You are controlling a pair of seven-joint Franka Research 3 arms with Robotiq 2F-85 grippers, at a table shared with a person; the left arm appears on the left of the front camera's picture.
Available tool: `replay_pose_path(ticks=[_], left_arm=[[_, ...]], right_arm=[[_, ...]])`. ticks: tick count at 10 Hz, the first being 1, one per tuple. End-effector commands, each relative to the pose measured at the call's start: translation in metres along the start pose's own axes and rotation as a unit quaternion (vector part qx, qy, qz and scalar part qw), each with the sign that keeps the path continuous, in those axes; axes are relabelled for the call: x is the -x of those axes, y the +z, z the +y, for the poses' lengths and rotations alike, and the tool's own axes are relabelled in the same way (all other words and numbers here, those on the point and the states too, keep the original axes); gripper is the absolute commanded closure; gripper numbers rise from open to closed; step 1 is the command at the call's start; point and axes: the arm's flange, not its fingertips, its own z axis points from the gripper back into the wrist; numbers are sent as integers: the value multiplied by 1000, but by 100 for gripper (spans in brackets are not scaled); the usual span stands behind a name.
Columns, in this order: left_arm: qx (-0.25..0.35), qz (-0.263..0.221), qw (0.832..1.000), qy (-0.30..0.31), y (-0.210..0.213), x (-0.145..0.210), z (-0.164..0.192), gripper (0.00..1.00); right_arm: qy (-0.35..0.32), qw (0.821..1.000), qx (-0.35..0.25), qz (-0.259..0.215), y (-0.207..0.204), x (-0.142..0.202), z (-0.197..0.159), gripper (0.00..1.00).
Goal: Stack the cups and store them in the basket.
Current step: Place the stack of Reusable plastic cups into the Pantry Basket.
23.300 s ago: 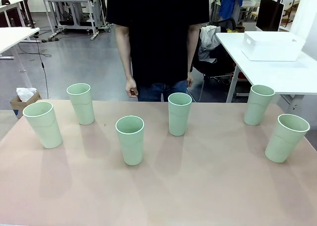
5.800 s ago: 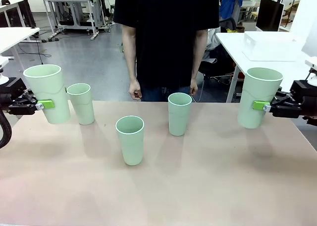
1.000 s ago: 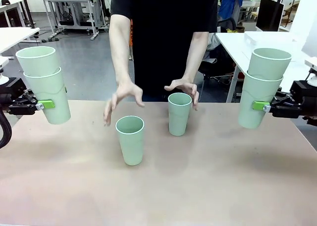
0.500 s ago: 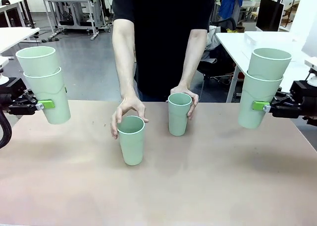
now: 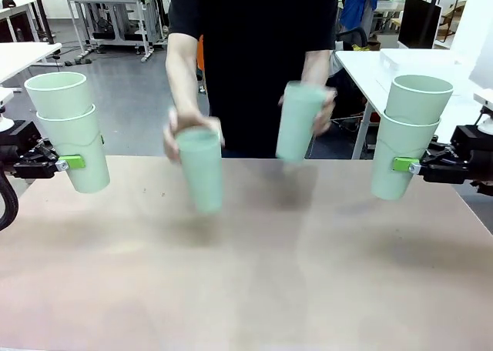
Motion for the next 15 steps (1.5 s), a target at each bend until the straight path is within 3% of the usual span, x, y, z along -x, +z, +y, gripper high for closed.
replay_pose_path(ticks=[1,15], left_arm=[[0,-1,1000,-2,-2,-5,0,15],[0,-1,1000,-2,-2,-5,0,15]], right_arm=[[4,1000,1,3,-2,-3,0,14],[4,1000,1,3,-2,-3,0,14]])
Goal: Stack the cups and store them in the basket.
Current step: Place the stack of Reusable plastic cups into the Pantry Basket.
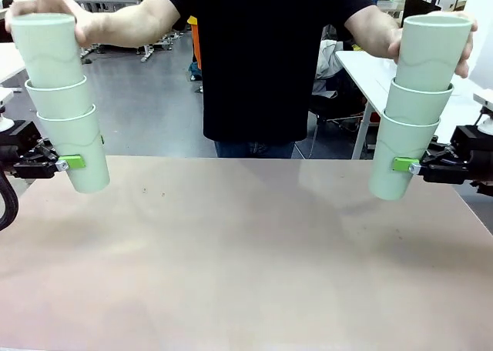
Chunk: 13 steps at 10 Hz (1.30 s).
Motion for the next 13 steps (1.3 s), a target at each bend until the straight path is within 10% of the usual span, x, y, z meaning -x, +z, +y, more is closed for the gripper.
replay_pose_path(ticks=[1,13], left_arm=[[0,-1,1000,-2,-2,-5,0,15],[0,-1,1000,-2,-2,-5,0,15]], right_arm=[[4,1000,1,3,-2,-3,0,14],[4,1000,1,3,-2,-3,0,14]])
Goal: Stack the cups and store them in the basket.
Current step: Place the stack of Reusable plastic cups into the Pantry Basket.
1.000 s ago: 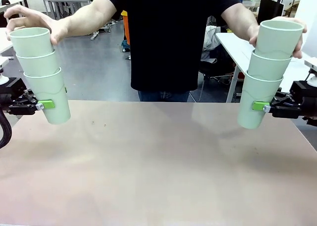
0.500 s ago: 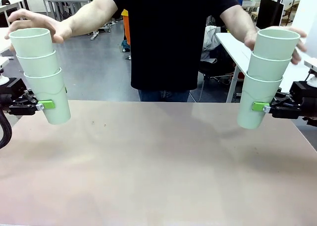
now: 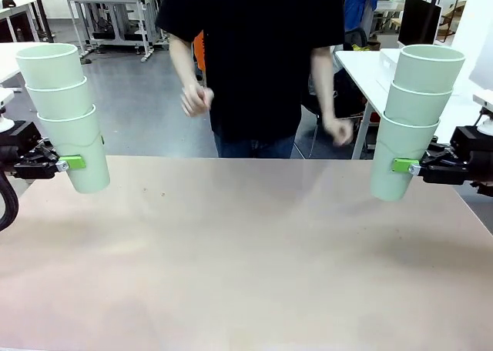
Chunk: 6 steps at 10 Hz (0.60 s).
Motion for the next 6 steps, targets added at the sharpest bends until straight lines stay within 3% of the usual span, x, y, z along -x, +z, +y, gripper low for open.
replay_pose_path(ticks=[1,6], left_arm=[[1,-2,1000,-3,-2,-6,0,15],[1,-2,1000,-3,-2,-6,0,15]], right_arm=[[5,1000,1,1,-2,-4,0,14],[5,1000,1,1,-2,-4,0,14]])
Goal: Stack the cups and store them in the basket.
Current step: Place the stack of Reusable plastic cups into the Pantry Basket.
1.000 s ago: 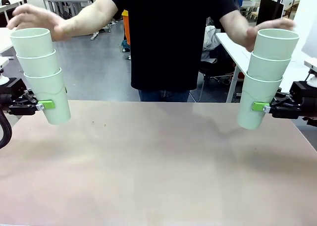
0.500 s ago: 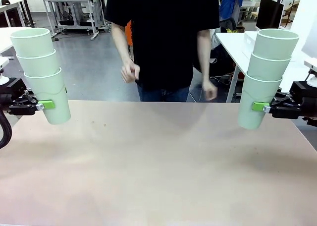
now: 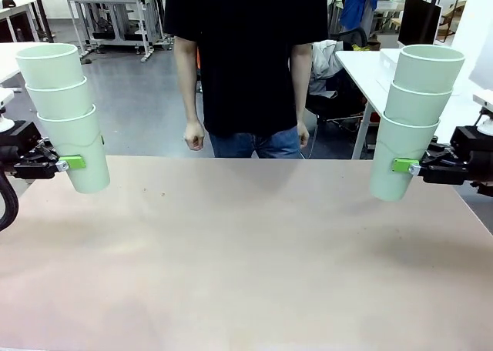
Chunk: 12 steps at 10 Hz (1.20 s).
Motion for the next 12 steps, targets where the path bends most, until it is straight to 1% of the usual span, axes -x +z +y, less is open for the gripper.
replay_pose_path(ticks=[1,12], left_arm=[[1,-2,1000,-3,-2,-6,0,15],[1,-2,1000,-3,-2,-6,0,15]], right_arm=[[5,1000,1,1,-2,-4,0,14],[5,1000,1,1,-2,-4,0,14]])
